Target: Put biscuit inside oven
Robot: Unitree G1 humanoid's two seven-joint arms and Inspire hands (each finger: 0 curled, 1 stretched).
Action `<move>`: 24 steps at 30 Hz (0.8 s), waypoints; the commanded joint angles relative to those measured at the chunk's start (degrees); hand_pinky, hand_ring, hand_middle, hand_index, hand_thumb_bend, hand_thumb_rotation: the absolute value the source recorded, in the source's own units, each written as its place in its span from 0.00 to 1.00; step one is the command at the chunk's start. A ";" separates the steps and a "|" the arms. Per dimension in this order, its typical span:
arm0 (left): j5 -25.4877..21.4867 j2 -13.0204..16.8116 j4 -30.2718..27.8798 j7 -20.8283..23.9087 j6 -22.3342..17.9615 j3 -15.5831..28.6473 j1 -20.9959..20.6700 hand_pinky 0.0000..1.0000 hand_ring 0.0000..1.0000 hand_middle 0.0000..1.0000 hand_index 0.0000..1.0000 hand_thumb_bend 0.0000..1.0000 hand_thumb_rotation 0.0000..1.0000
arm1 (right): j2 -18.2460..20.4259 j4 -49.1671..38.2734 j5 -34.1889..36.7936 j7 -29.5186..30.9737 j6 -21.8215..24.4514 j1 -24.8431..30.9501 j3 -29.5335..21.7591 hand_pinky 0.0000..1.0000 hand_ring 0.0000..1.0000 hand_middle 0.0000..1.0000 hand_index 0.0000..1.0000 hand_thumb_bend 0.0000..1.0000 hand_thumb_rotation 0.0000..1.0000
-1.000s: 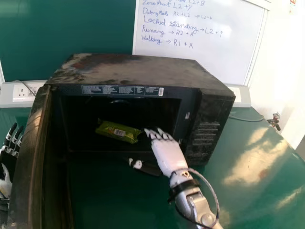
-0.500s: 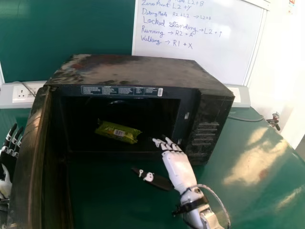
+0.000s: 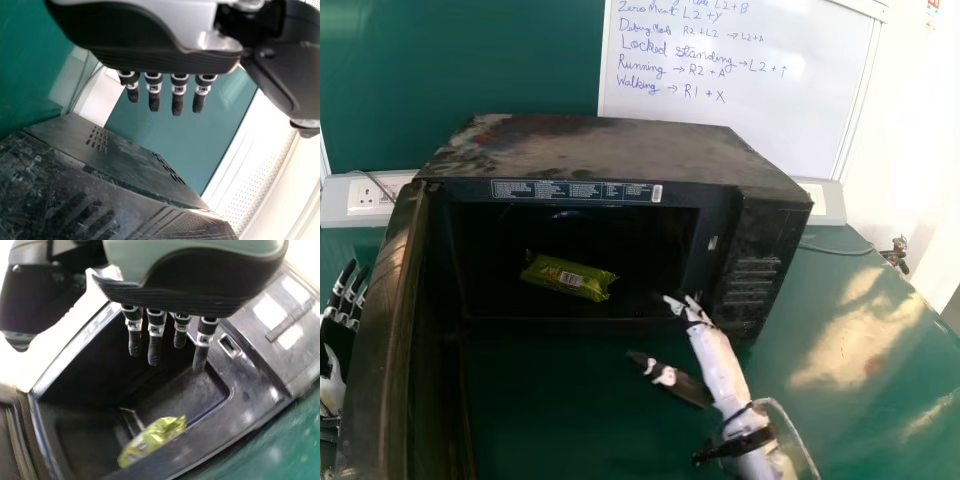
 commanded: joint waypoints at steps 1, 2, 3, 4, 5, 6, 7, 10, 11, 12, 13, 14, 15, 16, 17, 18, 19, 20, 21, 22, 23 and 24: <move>-0.13 -2.28 1.76 0.27 -0.10 -0.33 2.14 0.00 0.70 0.79 0.95 0.00 0.00 | -0.27 0.87 5.12 4.09 -1.63 1.13 -1.62 0.72 0.81 0.86 0.90 0.97 0.86; -0.14 -2.26 1.67 0.21 -0.02 -0.36 2.20 0.00 0.70 0.79 0.96 0.00 0.00 | -0.25 1.11 6.74 5.67 -1.85 1.29 -2.20 0.70 0.79 0.84 0.90 0.97 0.86; -0.11 -2.21 1.73 0.14 -0.02 -0.36 2.23 0.00 0.70 0.80 0.96 0.00 0.00 | -0.24 1.44 8.52 7.42 -1.94 1.42 -2.82 0.68 0.78 0.83 0.89 0.98 0.87; -0.04 -2.14 1.86 0.12 -0.10 -0.35 2.22 0.00 0.71 0.80 0.96 0.00 0.00 | -0.17 1.81 10.91 9.58 -1.90 1.55 -3.45 0.65 0.76 0.81 0.88 0.98 0.88; 0.01 -2.10 1.98 0.09 -0.19 -0.34 2.19 0.00 0.71 0.80 0.95 0.00 0.00 | -0.10 2.18 13.12 11.59 -1.78 1.68 -4.15 0.64 0.74 0.80 0.87 0.97 0.87; 0.03 -2.05 2.17 -0.01 -0.33 -0.31 2.13 0.00 0.71 0.79 0.95 0.00 0.00 | -0.20 2.69 14.98 13.41 -1.86 1.79 -4.89 0.63 0.73 0.79 0.87 0.94 0.87; -0.02 -2.00 2.36 -0.16 -0.36 -0.28 2.06 0.00 0.70 0.79 0.95 0.00 0.00 | -0.32 3.25 16.50 14.97 -2.01 1.88 -5.66 0.61 0.71 0.76 0.86 0.90 0.89; -0.18 -2.08 1.87 -0.09 -0.17 -0.34 2.24 0.00 0.70 0.79 0.96 0.00 0.00 | -0.66 4.79 18.49 17.64 -2.30 2.14 -8.04 0.59 0.67 0.72 0.82 0.82 0.95; -0.31 -2.11 1.70 -0.19 -0.06 -0.33 2.30 0.00 0.70 0.79 0.96 0.00 0.00 | -0.66 5.45 18.74 18.13 -2.40 2.15 -8.80 0.59 0.67 0.72 0.81 0.81 0.98; -0.29 -2.14 1.46 -0.05 0.01 -0.35 2.39 0.00 0.69 0.79 0.96 0.00 0.00 | -0.59 6.27 18.91 18.48 -2.60 2.07 -9.50 0.59 0.66 0.71 0.80 0.81 0.99; -0.21 -2.16 1.21 0.14 0.07 -0.40 2.51 0.00 0.69 0.79 0.96 0.00 0.00 | -0.39 7.14 19.14 18.74 -2.81 1.92 -10.15 0.58 0.65 0.70 0.79 0.82 1.00; -0.15 -2.17 0.94 0.29 0.16 -0.44 2.64 0.00 0.69 0.79 0.96 0.00 0.00 | -0.02 7.76 19.69 19.06 -2.62 1.84 -10.76 0.58 0.64 0.69 0.78 0.83 1.00; -0.13 -2.13 0.79 0.35 0.27 -0.46 2.75 0.00 0.69 0.79 0.96 0.00 0.00 | 0.42 8.30 20.30 19.42 -2.48 1.76 -11.32 0.57 0.63 0.69 0.77 0.85 1.00; -0.25 -2.01 1.01 0.10 0.37 -0.38 2.73 0.00 0.69 0.79 0.96 0.00 0.00 | 0.80 8.94 20.91 19.86 -2.62 1.68 -11.80 0.55 0.62 0.68 0.75 0.85 1.00; -0.40 -1.86 1.32 -0.19 0.50 -0.30 2.68 0.00 0.70 0.79 0.96 0.00 0.00 | 1.09 9.58 21.50 20.38 -2.84 1.60 -12.21 0.54 0.61 0.67 0.75 0.84 1.00; -0.46 -1.75 1.48 -0.23 0.65 -0.25 2.68 0.00 0.70 0.80 0.97 0.00 0.00 | 1.29 10.11 21.98 20.90 -2.86 1.57 -12.58 0.53 0.60 0.66 0.74 0.82 1.00; -0.46 -1.66 1.68 -0.25 0.70 -0.21 2.63 0.00 0.70 0.80 0.96 0.00 0.00 | 1.47 10.46 22.64 21.64 -2.42 1.58 -12.93 0.52 0.60 0.65 0.73 0.81 1.00; -0.36 -1.60 1.86 -0.19 0.58 -0.19 2.58 0.00 0.70 0.80 0.96 0.00 0.00 | 1.68 10.73 23.60 22.64 -1.74 1.59 -13.31 0.52 0.59 0.64 0.72 0.82 1.00; -0.23 -1.59 1.96 -0.02 0.44 -0.18 2.55 0.00 0.70 0.80 0.96 0.00 0.00 | 1.92 10.99 24.83 23.84 -1.05 1.58 -13.70 0.53 0.59 0.63 0.71 0.83 1.00; -0.23 -1.57 2.12 -0.09 0.36 -0.15 2.49 0.00 0.70 0.80 0.96 0.00 0.00 | 2.12 11.15 25.94 24.96 -0.30 1.61 -14.12 0.53 0.58 0.62 0.71 0.83 1.00; -0.27 -1.55 2.29 -0.19 0.33 -0.12 2.43 0.00 0.70 0.80 0.96 0.00 0.00 | 2.17 11.23 26.61 25.79 0.42 1.65 -14.50 0.52 0.57 0.61 0.71 0.83 1.00; -0.35 -1.55 2.41 -0.29 0.32 -0.09 2.37 0.00 0.70 0.80 0.96 0.00 0.00 | 2.09 11.28 26.81 26.32 0.99 1.71 -14.87 0.52 0.56 0.61 0.71 0.83 1.00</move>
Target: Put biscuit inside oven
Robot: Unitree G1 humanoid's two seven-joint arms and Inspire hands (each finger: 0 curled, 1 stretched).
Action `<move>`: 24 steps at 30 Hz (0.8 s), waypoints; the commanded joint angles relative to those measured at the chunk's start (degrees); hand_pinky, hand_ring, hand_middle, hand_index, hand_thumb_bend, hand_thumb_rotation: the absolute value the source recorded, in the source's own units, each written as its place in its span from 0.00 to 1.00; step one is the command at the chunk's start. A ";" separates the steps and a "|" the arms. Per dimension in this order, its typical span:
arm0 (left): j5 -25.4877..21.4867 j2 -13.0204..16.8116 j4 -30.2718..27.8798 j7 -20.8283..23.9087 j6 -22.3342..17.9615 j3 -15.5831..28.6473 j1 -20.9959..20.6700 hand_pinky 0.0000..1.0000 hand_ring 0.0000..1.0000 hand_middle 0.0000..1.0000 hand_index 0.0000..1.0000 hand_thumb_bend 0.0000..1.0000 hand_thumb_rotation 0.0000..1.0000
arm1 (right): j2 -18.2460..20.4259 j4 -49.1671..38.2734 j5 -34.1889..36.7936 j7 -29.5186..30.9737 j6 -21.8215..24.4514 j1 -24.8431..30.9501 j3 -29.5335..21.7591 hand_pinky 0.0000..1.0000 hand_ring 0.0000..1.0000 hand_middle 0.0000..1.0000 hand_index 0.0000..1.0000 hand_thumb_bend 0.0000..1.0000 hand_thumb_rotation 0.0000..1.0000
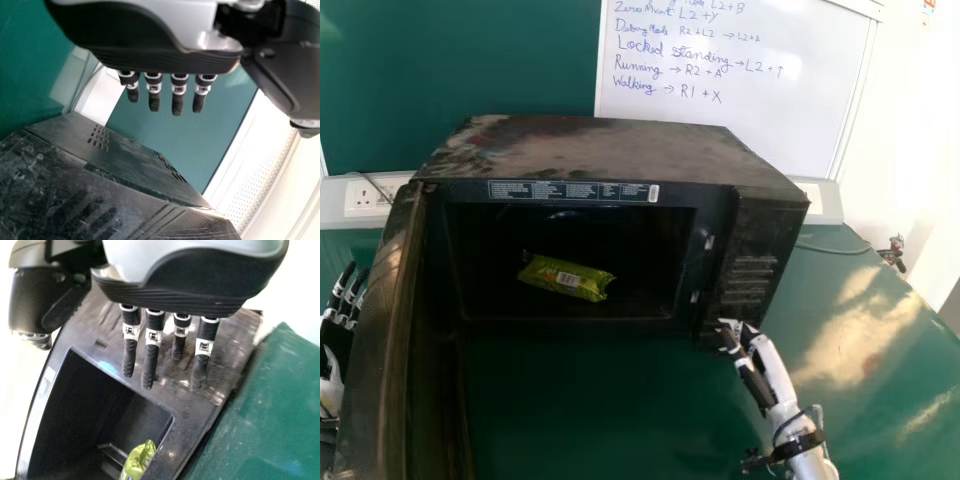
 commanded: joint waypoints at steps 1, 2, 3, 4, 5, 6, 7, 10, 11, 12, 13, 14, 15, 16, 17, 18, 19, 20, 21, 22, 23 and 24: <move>-0.32 -2.00 2.29 -0.31 -0.06 -0.14 1.98 0.00 0.69 0.80 0.95 0.00 0.00 | 0.51 0.90 0.93 1.05 1.74 0.26 -0.91 0.50 0.55 0.60 0.71 0.83 1.00; -0.20 -2.05 2.17 -0.17 -0.16 -0.18 2.03 0.00 0.69 0.80 0.96 0.00 0.00 | 0.48 0.78 0.84 1.13 2.32 0.34 -1.26 0.48 0.53 0.60 0.71 0.82 1.00; -0.06 -2.08 2.03 0.07 -0.21 -0.23 2.09 0.00 0.69 0.80 0.96 0.00 0.00 | 0.43 0.72 0.66 1.08 2.83 0.36 -1.59 0.46 0.52 0.59 0.70 0.82 1.00; 0.01 -2.14 1.81 0.20 -0.21 -0.29 2.17 0.00 0.69 0.79 0.96 0.00 0.00 | 0.37 0.51 0.26 0.70 3.50 0.43 -1.89 0.44 0.51 0.58 0.70 0.81 1.00; -0.02 -2.12 1.80 -0.04 -0.28 -0.31 2.17 0.00 0.69 0.80 0.96 0.00 0.00 | 0.30 0.24 -0.46 -0.03 4.09 0.51 -2.17 0.42 0.49 0.58 0.70 0.81 1.00; -0.12 -2.11 1.78 -0.26 -0.25 -0.32 2.17 0.00 0.70 0.80 0.96 0.00 0.00 | 0.40 0.01 -0.94 -0.80 4.63 0.57 -2.52 0.40 0.47 0.57 0.70 0.81 1.00; -0.16 -2.13 1.63 -0.29 -0.16 -0.35 2.21 0.00 0.70 0.80 0.96 0.00 0.00 | 0.59 0.01 -1.72 -1.91 4.72 0.55 -2.90 0.38 0.44 0.55 0.69 0.80 1.00; -0.09 -2.16 1.46 0.00 0.01 -0.40 2.29 0.00 0.70 0.80 0.96 0.00 0.00 | 2.13 -0.11 -3.95 -6.92 5.50 0.48 -4.12 0.29 0.34 0.47 0.66 0.76 1.00; -0.09 -2.20 1.36 0.02 0.01 -0.42 2.33 0.00 0.70 0.80 0.96 0.00 0.00 | 2.88 -0.23 -4.23 -8.42 5.84 0.48 -4.50 0.27 0.32 0.44 0.65 0.76 1.00; -0.10 -2.26 1.17 0.09 0.04 -0.44 2.39 0.00 0.70 0.80 0.96 0.00 0.00 | 3.63 -0.44 -4.57 -10.06 6.46 0.47 -4.82 0.26 0.30 0.43 0.64 0.74 1.00; -0.07 -2.28 1.13 0.02 -0.10 -0.45 2.42 0.00 0.70 0.80 0.96 0.00 0.00 | 4.29 -0.46 -4.97 -11.52 6.78 0.38 -5.11 0.25 0.29 0.41 0.63 0.74 1.00; -0.06 -2.31 1.06 0.02 -0.13 -0.46 2.46 0.00 0.70 0.79 0.96 0.00 0.00 | 4.93 -0.57 -5.34 -12.99 7.30 0.30 -5.39 0.24 0.28 0.40 0.62 0.72 1.00; -0.26 -2.33 1.05 -0.12 0.04 -0.41 2.46 0.00 0.70 0.79 0.96 0.00 0.00 | 5.63 -0.77 -5.50 -14.41 8.22 0.21 -5.70 0.23 0.28 0.39 0.61 0.72 1.00; -0.32 -2.33 1.19 -0.30 -0.11 -0.35 2.40 0.00 0.69 0.79 0.96 0.00 0.00 | 6.42 -0.75 -5.18 -15.44 8.79 0.05 -6.13 0.24 0.28 0.38 0.60 0.73 1.00; -0.32 -2.39 1.16 -0.15 -0.13 -0.32 2.39 0.00 0.69 0.79 0.96 0.00 0.00 | 7.25 -0.65 -4.72 -16.43 9.37 -0.17 -6.64 0.23 0.27 0.37 0.59 0.73 1.00; -0.33 -2.46 1.14 0.03 -0.13 -0.28 2.38 0.00 0.69 0.78 0.96 0.00 0.00 | 7.99 -0.45 -4.54 -17.50 9.72 -0.40 -7.09 0.23 0.27 0.36 0.59 0.74 1.00; -0.31 -2.46 1.14 0.13 -0.09 -0.27 2.39 0.00 0.69 0.78 0.95 0.00 0.00 | 8.62 -0.21 -4.66 -18.73 10.07 -0.65 -7.50 0.22 0.26 0.35 0.58 0.74 1.00; -0.25 -2.36 1.37 0.09 -0.10 -0.25 2.34 0.00 0.69 0.79 0.95 0.00 0.00 | 9.22 0.05 -4.83 -19.92 10.15 -0.86 -7.89 0.23 0.26 0.35 0.58 0.75 1.00; -0.17 -2.30 1.51 0.03 -0.24 -0.24 2.31 0.00 0.69 0.79 0.95 0.00 0.00 | 9.81 0.41 -4.97 -21.08 10.06 -1.08 -8.28 0.23 0.26 0.34 0.58 0.75 1.00; -0.06 -2.29 1.51 -0.03 -0.43 -0.28 2.34 0.00 0.69 0.79 0.95 0.00 0.00 | 10.36 0.93 -4.92 -21.97 9.62 -1.32 -8.66 0.22 0.26 0.34 0.57 0.74 1.00; 0.00 -2.31 1.47 -0.04 -0.54 -0.30 2.36 0.00 0.69 0.78 0.95 0.00 0.00 | 10.85 1.58 -4.86 -22.78 9.11 -1.58 -9.03 0.22 0.26 0.34 0.57 0.72 1.00; -0.02 -2.31 1.47 -0.09 -0.57 -0.30 2.36 0.00 0.69 0.78 0.95 0.00 0.00 | 11.20 2.27 -4.95 -23.51 8.69 -1.85 -9.31 0.22 0.26 0.34 0.56 0.71 1.00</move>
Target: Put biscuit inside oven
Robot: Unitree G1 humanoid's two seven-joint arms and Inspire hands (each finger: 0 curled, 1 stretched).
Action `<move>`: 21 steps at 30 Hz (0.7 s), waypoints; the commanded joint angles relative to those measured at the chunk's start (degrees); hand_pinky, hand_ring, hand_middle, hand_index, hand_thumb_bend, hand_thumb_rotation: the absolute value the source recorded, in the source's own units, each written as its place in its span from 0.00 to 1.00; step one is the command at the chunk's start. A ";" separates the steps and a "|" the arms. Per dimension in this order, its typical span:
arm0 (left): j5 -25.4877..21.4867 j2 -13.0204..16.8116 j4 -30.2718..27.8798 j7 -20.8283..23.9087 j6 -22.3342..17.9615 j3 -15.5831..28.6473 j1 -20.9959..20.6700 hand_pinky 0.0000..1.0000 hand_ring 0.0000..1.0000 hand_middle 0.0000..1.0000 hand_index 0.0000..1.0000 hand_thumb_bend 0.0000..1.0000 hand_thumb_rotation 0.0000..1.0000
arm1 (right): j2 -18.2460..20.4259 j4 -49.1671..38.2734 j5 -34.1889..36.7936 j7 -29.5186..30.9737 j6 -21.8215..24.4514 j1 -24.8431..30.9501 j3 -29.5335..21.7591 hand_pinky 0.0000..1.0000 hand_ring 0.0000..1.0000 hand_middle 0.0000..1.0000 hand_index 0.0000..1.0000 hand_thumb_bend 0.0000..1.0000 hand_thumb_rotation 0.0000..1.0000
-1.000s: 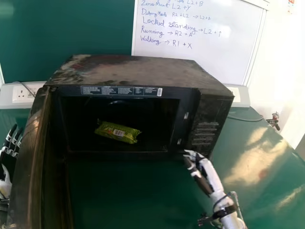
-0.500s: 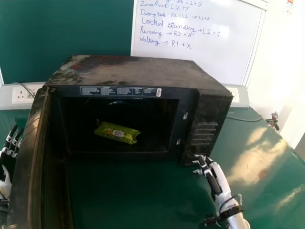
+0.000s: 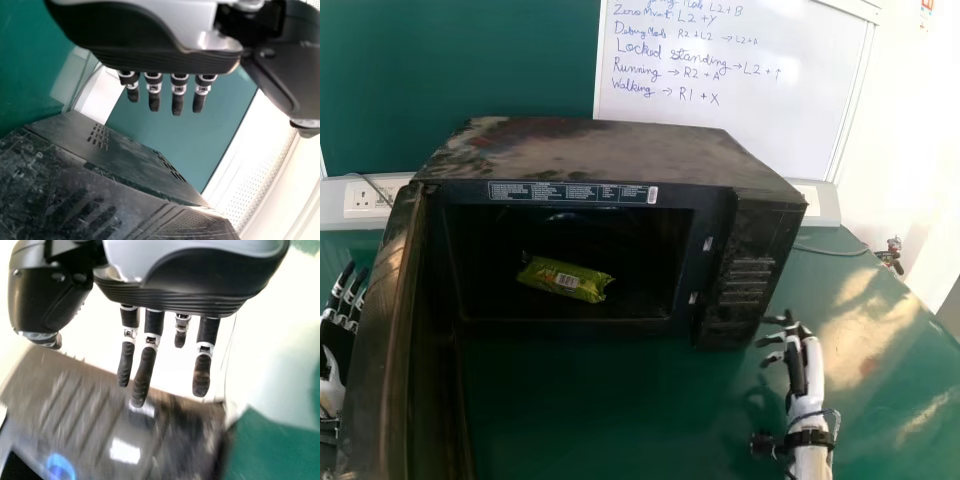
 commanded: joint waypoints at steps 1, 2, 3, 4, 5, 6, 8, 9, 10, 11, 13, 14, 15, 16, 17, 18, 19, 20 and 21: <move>-0.15 -2.26 2.30 -0.18 -0.42 -0.26 1.94 0.00 0.69 0.78 0.95 0.00 0.00 | 2.26 3.00 -0.24 -2.02 -1.24 0.25 -0.28 0.22 0.27 0.34 0.56 0.70 1.00; -0.27 -2.23 2.42 -0.33 -0.32 -0.23 1.89 0.00 0.69 0.78 0.95 0.00 0.00 | 2.37 3.84 -0.64 -2.84 -1.67 -0.06 -0.40 0.22 0.27 0.34 0.57 0.70 1.00; -0.35 -2.18 2.57 -0.43 -0.25 -0.20 1.83 0.00 0.69 0.78 0.95 0.00 0.00 | 2.41 4.70 -0.95 -3.50 -2.10 -0.34 -0.47 0.22 0.27 0.34 0.57 0.69 1.00; -0.36 -2.17 2.59 -0.37 -0.17 -0.21 1.83 0.00 0.69 0.78 0.95 0.00 0.00 | 2.46 5.50 -1.15 -4.11 -2.43 -0.60 -0.52 0.22 0.27 0.35 0.57 0.69 1.00; -0.35 -2.17 2.52 -0.20 -0.03 -0.22 1.87 0.00 0.69 0.78 0.95 0.00 0.00 | 2.58 6.06 -1.12 -4.57 -2.51 -0.81 -0.59 0.23 0.27 0.34 0.58 0.70 1.00; -0.26 -2.19 2.45 -0.05 -0.11 -0.25 1.90 0.00 0.69 0.78 0.95 0.00 0.00 | 2.68 6.49 -1.10 -4.98 -2.52 -1.00 -0.62 0.23 0.27 0.34 0.58 0.71 1.00; -0.26 -2.25 2.42 -0.01 -0.22 -0.23 1.90 0.00 0.69 0.78 0.96 0.00 0.00 | 2.75 7.35 -1.02 -5.46 -2.76 -1.35 -0.60 0.23 0.27 0.34 0.58 0.71 1.00; -0.40 -2.20 2.54 -0.39 -0.25 -0.21 1.85 0.00 0.69 0.79 0.96 0.00 0.00 | 2.76 7.83 -0.91 -5.51 -3.05 -1.52 -0.60 0.23 0.27 0.34 0.59 0.70 1.00; -0.49 -2.11 2.75 -0.81 -0.35 -0.19 1.78 0.00 0.69 0.79 0.96 0.00 0.00 | 2.75 8.30 -0.73 -5.46 -3.26 -1.68 -0.62 0.23 0.27 0.34 0.59 0.70 1.00; -0.43 -2.06 2.85 -0.98 -0.52 -0.19 1.74 0.00 0.69 0.79 0.96 0.00 0.00 | 2.84 8.81 -0.26 -5.18 -3.52 -1.87 -0.76 0.23 0.27 0.34 0.59 0.70 1.00; -0.33 -2.07 2.63 -0.79 -0.50 -0.23 1.81 0.00 0.68 0.78 0.95 0.00 0.00 | 3.01 9.54 0.34 -4.93 -3.67 -2.19 -1.01 0.24 0.28 0.35 0.59 0.70 1.00; -0.24 -2.05 2.56 -0.60 -0.47 -0.25 1.84 0.00 0.68 0.78 0.95 0.00 0.00 | 3.06 9.96 0.43 -4.89 -4.01 -2.34 -1.09 0.24 0.28 0.35 0.60 0.70 1.00; -0.33 -2.01 2.61 -0.63 -0.36 -0.19 1.82 0.00 0.68 0.78 0.95 0.00 0.00 | 3.05 10.31 0.21 -5.07 -4.41 -2.43 -1.06 0.24 0.28 0.35 0.60 0.71 1.00; -0.47 -1.98 2.78 -0.77 -0.31 -0.11 1.75 0.00 0.68 0.78 0.95 0.00 0.00 | 3.08 10.44 0.07 -5.13 -4.55 -2.46 -1.04 0.24 0.28 0.35 0.60 0.71 1.00; -0.61 -1.92 3.00 -0.94 -0.26 -0.02 1.68 0.00 0.68 0.78 0.95 0.00 0.00 | 3.10 10.53 0.00 -5.08 -4.59 -2.47 -1.01 0.25 0.28 0.35 0.60 0.72 1.00; -0.74 -1.82 3.17 -1.13 -0.15 0.04 1.64 0.00 0.68 0.78 0.95 0.00 0.00 | 3.10 10.69 -0.12 -5.06 -4.79 -2.50 -0.95 0.25 0.29 0.35 0.60 0.72 1.00; -0.91 -1.69 3.22 -1.41 0.10 0.06 1.65 0.00 0.68 0.77 0.95 0.00 0.00 | 3.04 10.92 -0.42 -5.14 -5.14 -2.52 -0.81 0.25 0.29 0.35 0.60 0.72 1.00; -1.25 -1.60 3.09 -1.60 0.68 0.10 1.74 0.00 0.67 0.77 0.95 0.00 0.00 | 2.97 11.06 -0.76 -5.27 -5.34 -2.51 -0.65 0.25 0.29 0.35 0.60 0.72 1.00; -1.97 -1.41 3.20 -2.62 1.41 0.20 1.74 0.00 0.67 0.77 0.96 0.00 0.00 | 2.91 11.26 -0.95 -5.26 -5.71 -2.51 -0.53 0.25 0.29 0.35 0.61 0.71 1.00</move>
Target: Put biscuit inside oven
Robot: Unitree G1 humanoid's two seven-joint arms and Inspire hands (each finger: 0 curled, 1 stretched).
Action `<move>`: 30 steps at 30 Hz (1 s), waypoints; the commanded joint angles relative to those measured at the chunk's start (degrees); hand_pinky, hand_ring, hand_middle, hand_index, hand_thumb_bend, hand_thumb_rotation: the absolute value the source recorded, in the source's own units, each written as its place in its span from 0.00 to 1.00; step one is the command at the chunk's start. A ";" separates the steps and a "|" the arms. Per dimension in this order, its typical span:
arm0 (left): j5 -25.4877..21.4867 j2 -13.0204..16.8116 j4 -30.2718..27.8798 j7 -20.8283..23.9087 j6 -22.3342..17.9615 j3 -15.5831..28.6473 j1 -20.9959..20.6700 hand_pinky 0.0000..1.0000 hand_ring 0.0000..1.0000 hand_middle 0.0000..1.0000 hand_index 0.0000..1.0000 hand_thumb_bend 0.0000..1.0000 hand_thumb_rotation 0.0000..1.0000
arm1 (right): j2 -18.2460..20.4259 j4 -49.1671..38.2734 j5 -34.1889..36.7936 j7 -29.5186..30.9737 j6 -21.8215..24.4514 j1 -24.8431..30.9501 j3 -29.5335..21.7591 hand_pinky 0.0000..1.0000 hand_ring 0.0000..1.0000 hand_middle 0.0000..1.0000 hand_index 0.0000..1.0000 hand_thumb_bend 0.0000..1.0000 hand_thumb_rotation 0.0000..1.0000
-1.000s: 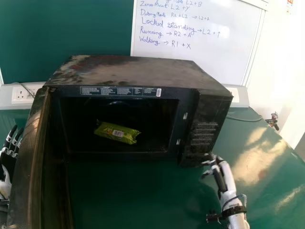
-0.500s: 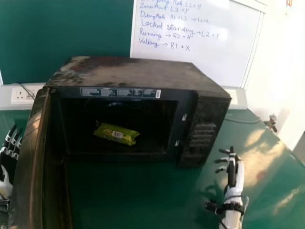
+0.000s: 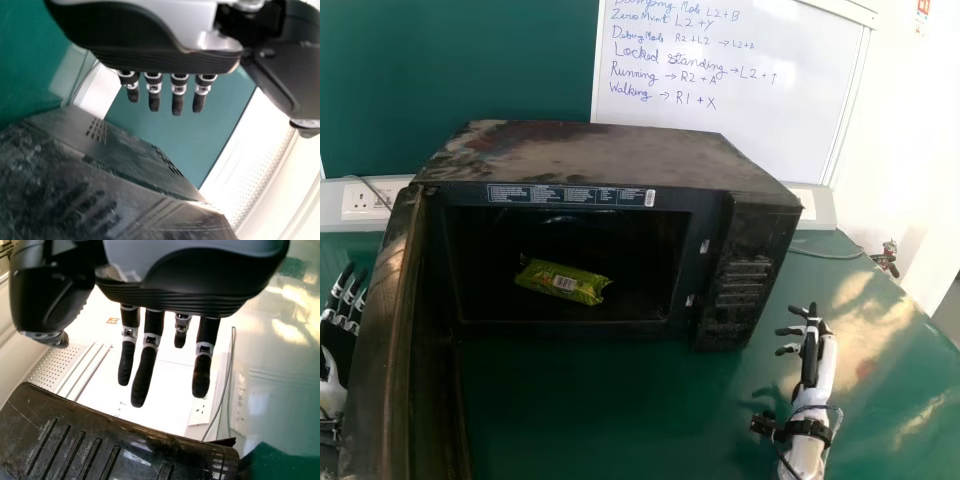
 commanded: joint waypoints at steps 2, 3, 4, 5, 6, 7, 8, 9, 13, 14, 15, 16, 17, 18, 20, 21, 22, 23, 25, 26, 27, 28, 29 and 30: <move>-2.16 -1.53 2.62 -3.29 1.91 0.13 1.70 0.00 0.66 0.77 0.94 0.00 0.00 | 1.66 2.58 -0.90 0.00 -1.59 2.26 0.89 0.25 0.28 0.36 0.60 0.71 1.00; -2.49 -1.31 2.50 -4.44 2.28 0.06 1.85 0.00 0.64 0.75 0.92 0.00 0.00 | 1.67 2.56 -0.92 0.01 -1.69 2.28 0.94 0.24 0.28 0.35 0.60 0.71 1.00; -2.89 -1.06 2.37 -5.96 2.70 -0.06 1.99 0.00 0.61 0.72 0.89 0.00 0.00 | 1.71 2.50 -0.92 -0.03 -1.70 2.30 0.98 0.24 0.28 0.35 0.60 0.71 1.00; -3.19 -0.98 1.66 -7.00 3.16 -0.28 2.30 0.00 0.57 0.69 0.87 0.00 0.00 | 1.79 2.30 -0.72 0.09 -1.50 2.33 0.97 0.24 0.28 0.35 0.60 0.71 1.00; -3.40 -0.96 1.02 -7.90 3.48 -0.46 2.56 0.00 0.53 0.65 0.83 0.00 0.01 | 1.86 2.10 -0.56 0.17 -1.18 2.36 0.96 0.24 0.28 0.35 0.60 0.71 1.00; -3.60 -1.02 0.54 -8.96 3.55 -0.56 2.73 0.00 0.50 0.63 0.81 0.00 0.01 | 1.89 2.07 -0.45 0.23 -1.01 2.32 0.94 0.24 0.28 0.35 0.60 0.71 1.00; -3.51 -1.16 0.07 -9.80 3.24 -0.70 2.86 0.00 0.48 0.60 0.78 0.00 0.02 | 1.86 2.14 -0.54 0.16 -0.96 2.27 0.98 0.24 0.27 0.35 0.60 0.70 1.00; -3.35 -1.25 -0.36 -10.66 3.00 -0.91 2.94 0.00 0.45 0.58 0.75 0.00 0.02 | 1.84 2.18 -0.65 0.10 -0.93 2.24 1.02 0.24 0.27 0.35 0.60 0.69 1.00; -4.27 -1.44 -2.41 -15.11 4.61 -2.04 2.72 0.00 0.32 0.51 0.66 0.00 0.00 | 1.86 2.09 -1.01 -0.34 -0.55 2.16 1.21 0.24 0.27 0.35 0.59 0.69 1.00; -4.62 -1.54 -3.04 -15.73 5.37 -2.23 2.67 0.00 0.31 0.50 0.64 0.00 0.00 | 1.88 2.12 -0.88 -0.17 -0.67 2.15 1.21 0.24 0.27 0.35 0.59 0.69 1.00; -4.98 -1.69 -3.64 -16.08 6.04 -2.39 2.64 0.00 0.30 0.49 0.62 0.00 0.00 | 1.93 2.12 -0.64 0.07 -0.68 2.14 1.16 0.24 0.28 0.35 0.59 0.69 1.00; -5.48 -1.79 -3.80 -16.74 6.57 -2.43 2.48 0.00 0.30 0.48 0.60 0.00 0.00 | 1.95 2.13 -0.51 0.24 -0.71 2.13 1.15 0.24 0.28 0.35 0.59 0.69 1.00; -5.92 -1.78 -4.04 -17.25 7.24 -2.54 2.42 0.00 0.31 0.48 0.60 0.00 0.00 | 1.93 2.16 -0.51 0.29 -0.71 2.12 1.17 0.24 0.28 0.35 0.59 0.69 1.00; -6.31 -1.76 -4.32 -17.54 7.93 -2.65 2.45 0.00 0.32 0.48 0.59 0.00 0.01 | 1.91 2.10 -0.65 0.22 -0.59 2.14 1.22 0.24 0.28 0.35 0.59 0.69 1.00; -6.44 -2.07 -5.40 -17.42 8.60 -2.88 2.83 0.00 0.32 0.47 0.59 0.00 0.02 | 2.02 1.75 -0.55 0.27 -0.26 2.24 1.23 0.24 0.28 0.35 0.59 0.70 1.00; -6.16 -2.29 -5.86 -17.46 8.16 -3.04 2.96 0.00 0.31 0.46 0.58 0.00 0.02 | 2.04 1.63 -0.49 0.37 -0.17 2.28 1.24 0.24 0.28 0.35 0.59 0.69 1.00; -5.99 -2.53 -6.39 -17.42 8.03 -3.28 3.15 0.00 0.29 0.45 0.58 0.00 0.03 | 2.04 1.61 -0.49 0.39 -0.11 2.29 1.25 0.24 0.27 0.35 0.59 0.69 1.00; -5.91 -2.82 -6.99 -17.36 8.05 -3.59 3.33 0.00 0.29 0.44 0.57 0.00 0.03 | 2.02 1.63 -0.60 0.32 -0.14 2.28 1.28 0.24 0.27 0.35 0.59 0.70 1.00; -5.70 -3.41 -7.85 -17.04 8.22 -4.23 3.62 0.00 0.29 0.43 0.57 0.00 0.08 | 1.99 1.62 -0.78 0.16 -0.01 2.28 1.33 0.24 0.28 0.35 0.59 0.69 1.00; -5.64 -3.69 -7.97 -17.07 8.24 -4.50 3.64 0.00 0.28 0.42 0.57 0.00 0.12 | 2.00 1.62 -0.77 0.18 0.01 2.27 1.33 0.24 0.28 0.35 0.59 0.69 1.00; -5.48 -3.92 -7.65 -17.51 7.80 -4.70 3.47 0.00 0.28 0.42 0.57 0.00 0.17 | 1.96 1.67 -0.86 0.14 -0.01 2.27 1.37 0.24 0.28 0.35 0.59 0.69 1.00; -5.42 -4.05 -7.41 -17.86 7.79 -4.94 3.38 0.00 0.27 0.42 0.57 0.00 0.24 | 1.96 1.64 -0.92 0.09 -0.03 2.31 1.39 0.24 0.28 0.35 0.59 0.69 1.00; -5.23 -4.10 -7.18 -18.13 7.63 -5.20 3.31 0.00 0.27 0.42 0.57 0.00 0.30 | 1.93 1.66 -0.98 0.08 -0.11 2.34 1.43 0.24 0.28 0.35 0.59 0.68 1.00; -4.96 -4.14 -7.31 -18.11 7.54 -5.52 3.41 0.00 0.27 0.42 0.57 0.00 0.39 | 1.90 1.67 -1.02 0.07 -0.15 2.35 1.46 0.24 0.28 0.36 0.59 0.68 1.00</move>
